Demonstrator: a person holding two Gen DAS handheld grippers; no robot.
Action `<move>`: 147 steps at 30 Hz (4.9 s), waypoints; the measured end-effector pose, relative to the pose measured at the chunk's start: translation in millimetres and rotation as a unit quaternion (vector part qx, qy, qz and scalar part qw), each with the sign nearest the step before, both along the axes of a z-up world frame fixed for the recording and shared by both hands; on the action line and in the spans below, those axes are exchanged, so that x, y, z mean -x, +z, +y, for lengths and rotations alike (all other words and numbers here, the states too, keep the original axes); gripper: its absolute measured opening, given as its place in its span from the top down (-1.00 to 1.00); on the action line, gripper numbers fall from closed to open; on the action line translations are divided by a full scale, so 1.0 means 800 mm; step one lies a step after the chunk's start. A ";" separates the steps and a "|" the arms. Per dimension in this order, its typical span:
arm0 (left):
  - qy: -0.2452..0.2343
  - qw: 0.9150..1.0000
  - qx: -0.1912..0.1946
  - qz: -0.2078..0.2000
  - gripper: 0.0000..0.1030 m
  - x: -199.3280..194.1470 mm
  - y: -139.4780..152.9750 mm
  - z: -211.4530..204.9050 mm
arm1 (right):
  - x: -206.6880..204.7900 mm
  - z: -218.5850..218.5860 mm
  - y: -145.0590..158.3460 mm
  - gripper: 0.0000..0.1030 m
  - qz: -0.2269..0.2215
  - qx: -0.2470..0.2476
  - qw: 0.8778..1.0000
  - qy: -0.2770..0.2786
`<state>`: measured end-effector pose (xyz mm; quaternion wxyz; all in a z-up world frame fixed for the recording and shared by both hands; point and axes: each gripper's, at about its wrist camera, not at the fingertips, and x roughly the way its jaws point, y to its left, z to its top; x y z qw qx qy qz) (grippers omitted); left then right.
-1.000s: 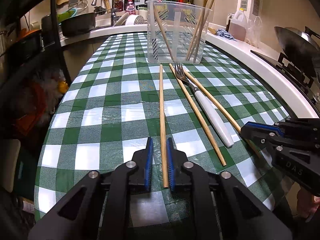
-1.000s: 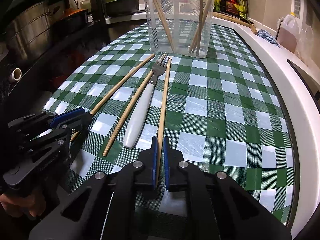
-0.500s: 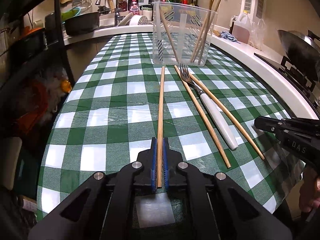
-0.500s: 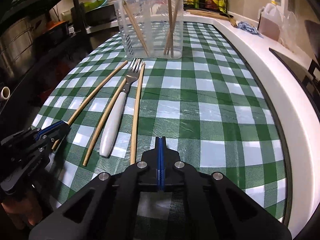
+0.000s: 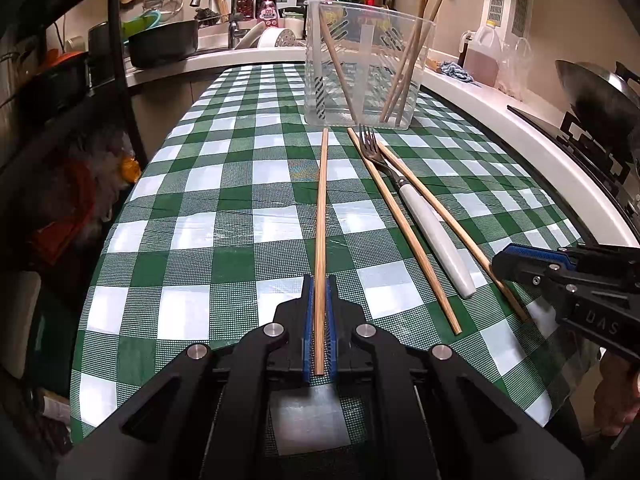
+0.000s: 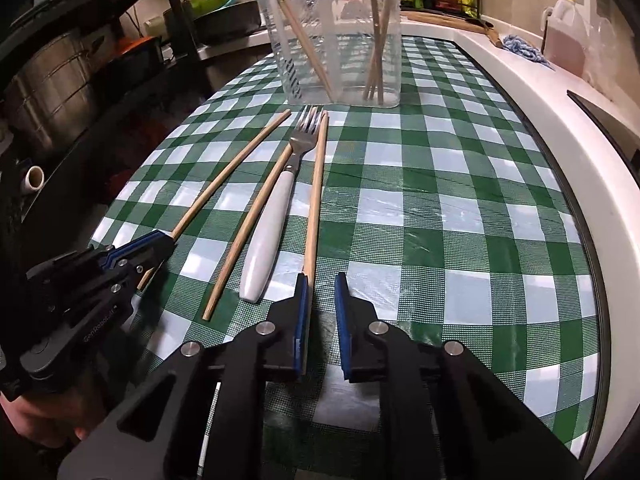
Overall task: Organize utensils
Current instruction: 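Close the left gripper on a wooden chopstick while the right gripper grasps another chopstick, then lift the held chopsticks with both grippers and carry them above the clear container, then lower the held chopsticks into the clear container and open both grippers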
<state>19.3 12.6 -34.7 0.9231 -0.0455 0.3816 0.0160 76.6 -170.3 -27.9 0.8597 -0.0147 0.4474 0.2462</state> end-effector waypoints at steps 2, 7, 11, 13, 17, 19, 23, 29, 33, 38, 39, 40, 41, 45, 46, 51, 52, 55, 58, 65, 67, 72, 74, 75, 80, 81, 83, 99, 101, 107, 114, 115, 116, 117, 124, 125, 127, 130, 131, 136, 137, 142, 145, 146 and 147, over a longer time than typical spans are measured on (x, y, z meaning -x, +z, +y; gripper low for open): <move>0.000 1.000 -0.001 0.000 0.89 0.000 0.000 0.000 | 0.001 -0.001 0.001 0.72 0.001 -0.006 1.000 0.000; 0.000 1.000 -0.001 0.000 0.89 0.000 0.000 0.000 | 0.007 0.010 -0.005 0.76 -0.009 0.026 0.999 0.018; 0.000 1.000 -0.007 -0.004 0.89 0.001 0.000 -0.002 | 0.005 0.004 -0.006 0.90 -0.018 0.040 0.999 -0.007; 0.001 1.000 -0.012 -0.006 0.89 0.001 0.000 -0.004 | 0.000 -0.005 -0.006 0.90 -0.020 0.046 0.998 -0.032; 0.001 1.000 -0.012 -0.007 0.89 0.001 0.000 -0.004 | -0.009 -0.018 -0.007 0.89 -0.013 0.046 0.997 -0.056; 0.002 1.000 -0.010 -0.008 0.89 0.001 0.000 -0.003 | -0.009 -0.018 -0.008 0.87 -0.014 0.048 0.997 -0.056; 0.004 1.000 -0.016 -0.013 0.88 0.000 -0.001 -0.006 | -0.010 -0.018 -0.008 0.87 -0.014 0.049 0.997 -0.054; 0.010 1.000 -0.018 -0.021 0.88 -0.003 -0.003 -0.009 | -0.007 -0.014 -0.008 0.87 -0.022 0.053 0.997 -0.052; 0.011 1.000 -0.017 -0.021 0.89 -0.003 -0.003 -0.010 | -0.006 -0.014 -0.008 0.89 -0.026 0.055 0.997 -0.051; 0.013 0.999 -0.015 -0.028 0.89 0.001 0.005 -0.010 | -0.002 -0.018 0.002 0.90 -0.041 0.044 0.996 -0.060; 0.013 0.999 -0.014 -0.030 0.89 0.002 0.007 -0.010 | 0.000 -0.018 0.008 0.90 -0.053 0.043 0.996 -0.062; 0.013 0.999 -0.012 -0.032 0.89 0.004 0.010 -0.009 | 0.002 -0.019 0.013 0.90 -0.061 0.041 0.995 -0.063; 0.014 0.999 -0.012 -0.036 0.89 0.006 0.013 -0.009 | 0.005 -0.019 0.019 0.90 -0.071 0.038 0.995 -0.064; 0.018 0.998 -0.012 -0.051 0.89 0.014 0.028 -0.005 | 0.018 -0.020 0.043 0.90 -0.115 0.033 0.991 -0.063; 0.019 0.998 -0.013 -0.057 0.89 0.016 0.033 -0.004 | 0.020 -0.021 0.048 0.90 -0.123 0.032 0.990 -0.063; 0.027 0.996 -0.020 -0.081 0.89 0.026 0.056 0.001 | 0.028 -0.029 0.079 0.90 -0.154 0.020 0.985 -0.068; 0.030 0.996 -0.018 -0.086 0.89 0.028 0.062 0.003 | 0.028 -0.030 0.085 0.90 -0.160 0.018 0.985 -0.069; 0.035 0.995 -0.012 -0.097 0.89 0.032 0.079 0.008 | 0.032 -0.033 0.104 0.90 -0.175 0.014 0.982 -0.068; 0.038 0.993 -0.012 -0.112 0.89 0.036 0.100 0.010 | 0.039 -0.034 0.124 0.90 -0.187 0.007 0.980 -0.069; 0.043 0.989 0.001 -0.142 0.89 0.045 0.147 0.025 | 0.049 -0.032 0.170 0.90 -0.204 -0.008 0.977 -0.064; 0.040 0.988 0.006 -0.149 0.89 0.046 0.161 0.029 | 0.051 -0.031 0.183 0.90 -0.210 -0.010 0.976 -0.063; 0.014 0.989 0.024 -0.146 0.89 0.037 0.186 0.035 | 0.043 -0.027 0.210 0.90 -0.205 -0.024 0.977 -0.054; 0.006 0.989 0.034 -0.142 0.89 0.030 0.195 0.042 | 0.037 -0.028 0.217 0.90 -0.204 -0.030 0.977 -0.055; 0.000 0.990 0.040 -0.135 0.89 0.023 0.199 0.046 | 0.035 -0.028 0.220 0.90 -0.203 -0.031 0.977 -0.055; -0.020 0.993 0.062 -0.096 0.89 -0.011 0.212 0.056 | 0.011 -0.026 0.228 0.90 -0.191 -0.031 0.980 -0.053; -0.025 0.994 0.061 -0.091 0.89 -0.017 0.215 0.057 | 0.006 -0.025 0.228 0.90 -0.189 -0.029 0.980 -0.054; -0.029 0.994 0.056 -0.090 0.89 -0.027 0.221 0.056 | -0.005 -0.026 0.228 0.90 -0.181 -0.031 0.981 -0.058; -0.060 0.988 0.051 -0.132 0.89 -0.125 0.370 0.078 | -0.102 -0.012 0.367 0.90 -0.216 -0.080 0.972 -0.053; -0.058 0.986 0.051 -0.146 0.89 -0.143 0.389 0.080 | -0.116 -0.004 0.386 0.90 -0.230 -0.081 0.968 -0.051; -0.054 0.985 0.055 -0.154 0.89 -0.198 0.391 0.081 | -0.177 0.016 0.397 0.90 -0.235 -0.073 0.967 -0.063; -0.060 0.991 0.061 -0.105 0.89 -0.246 0.331 0.078 | -0.231 0.029 0.344 0.90 -0.198 -0.051 0.976 -0.068; -0.062 0.991 0.062 -0.099 0.89 -0.249 0.322 0.076 | -0.235 0.030 0.334 0.90 -0.192 -0.048 0.978 -0.068; -0.064 0.992 0.061 -0.093 0.89 -0.252 0.314 0.074 | -0.239 0.032 0.326 0.90 -0.186 -0.046 0.979 -0.067; -0.065 0.992 0.059 -0.090 0.89 -0.254 0.309 0.074 | -0.243 0.033 0.316 0.90 -0.178 -0.043 0.981 -0.066; -0.063 0.994 0.060 -0.070 0.89 -0.261 0.278 0.077 | -0.258 0.039 0.279 0.90 -0.153 -0.027 0.986 -0.066; -0.063 0.994 0.061 -0.066 0.89 -0.263 0.273 0.077 | -0.260 0.041 0.275 0.90 -0.151 -0.025 0.986 -0.065; -0.063 0.994 0.061 -0.062 0.89 -0.265 0.265 0.076 | -0.263 0.042 0.268 0.90 -0.145 -0.023 0.987 -0.064; -0.064 0.995 0.060 -0.055 0.89 -0.267 0.256 0.075 | -0.264 0.045 0.259 0.90 -0.139 -0.021 0.988 -0.063; -0.064 0.995 0.060 -0.053 0.89 -0.267 0.254 0.074 | -0.265 0.046 0.257 0.90 -0.136 -0.019 0.989 -0.062; -0.066 0.995 0.058 -0.046 0.89 -0.268 0.245 0.070 | -0.264 0.050 0.249 0.89 -0.130 -0.013 0.990 -0.058; -0.060 0.996 0.054 -0.048 0.86 -0.267 0.246 0.070 | -0.264 0.051 0.248 0.88 -0.127 -0.010 0.990 -0.056; -0.044 0.994 0.064 -0.075 0.60 -0.244 0.257 0.074 | -0.250 0.042 0.266 0.46 -0.152 0.005 0.985 -0.077; -0.029 0.992 0.060 -0.105 0.56 -0.216 0.268 0.077 | -0.235 0.036 0.281 0.43 -0.178 0.010 0.980 -0.092; -0.023 0.991 0.060 -0.115 0.55 -0.204 0.271 0.079 | -0.229 0.034 0.287 0.44 -0.188 0.011 0.978 -0.095; -0.019 0.991 0.061 -0.121 0.55 -0.197 0.273 0.081 | -0.219 0.031 0.296 0.44 -0.202 0.012 0.974 -0.097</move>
